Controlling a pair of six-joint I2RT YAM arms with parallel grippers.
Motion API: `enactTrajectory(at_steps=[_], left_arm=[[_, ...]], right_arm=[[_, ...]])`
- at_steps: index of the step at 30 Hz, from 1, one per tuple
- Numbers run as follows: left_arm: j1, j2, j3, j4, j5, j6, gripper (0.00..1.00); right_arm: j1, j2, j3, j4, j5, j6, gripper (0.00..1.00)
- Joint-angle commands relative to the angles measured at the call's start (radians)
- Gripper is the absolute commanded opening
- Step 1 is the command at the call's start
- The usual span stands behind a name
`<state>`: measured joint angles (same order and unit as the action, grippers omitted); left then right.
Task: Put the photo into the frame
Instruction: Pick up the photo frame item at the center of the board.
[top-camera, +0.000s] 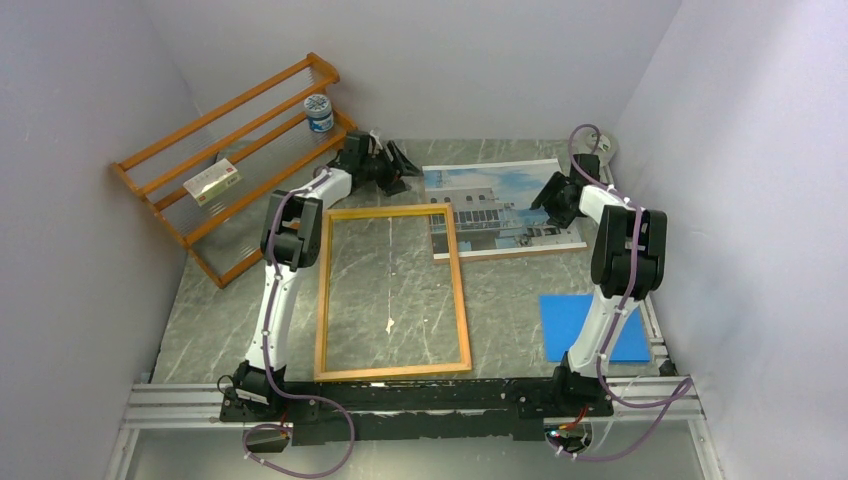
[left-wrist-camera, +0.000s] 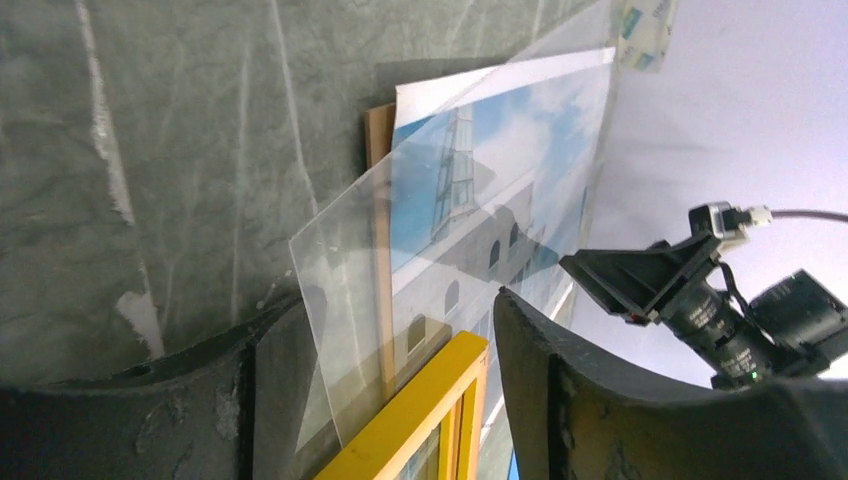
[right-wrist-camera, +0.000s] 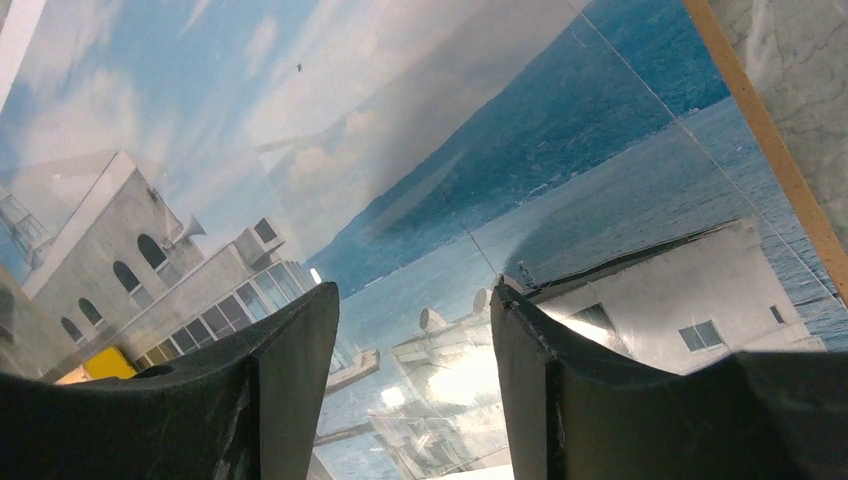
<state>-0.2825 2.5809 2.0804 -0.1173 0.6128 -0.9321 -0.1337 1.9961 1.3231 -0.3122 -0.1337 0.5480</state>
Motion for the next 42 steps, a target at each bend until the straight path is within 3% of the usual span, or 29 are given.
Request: enactTrajectory(at_steps=[1, 7, 14, 19, 29, 42], left_arm=[[-0.017, -0.010, -0.094, 0.193, 0.079, -0.105, 0.66], [-0.017, 0.029, -0.139, 0.484, 0.193, -0.272, 0.51], [-0.017, 0.006, -0.126, 0.499, 0.192, -0.208, 0.22], [-0.014, 0.004, -0.095, 0.547, 0.205, -0.159, 0.03], [-0.014, 0.000, -0.013, 0.663, 0.222, -0.115, 0.03], [-0.015, -0.050, 0.126, 0.637, 0.155, 0.156, 0.03]], right_arm=[[0.004, 0.101, -0.042, -0.179, 0.029, -0.035, 0.62], [0.005, 0.098, -0.033, -0.176, 0.018, -0.045, 0.62], [0.006, 0.068, -0.042, -0.151, 0.007, -0.046, 0.64], [0.005, -0.005, -0.042, -0.139, -0.012, -0.036, 0.72], [0.010, -0.252, -0.087, -0.142, -0.078, -0.027, 0.82], [0.041, -0.513, -0.224, -0.059, -0.131, -0.044, 0.83]])
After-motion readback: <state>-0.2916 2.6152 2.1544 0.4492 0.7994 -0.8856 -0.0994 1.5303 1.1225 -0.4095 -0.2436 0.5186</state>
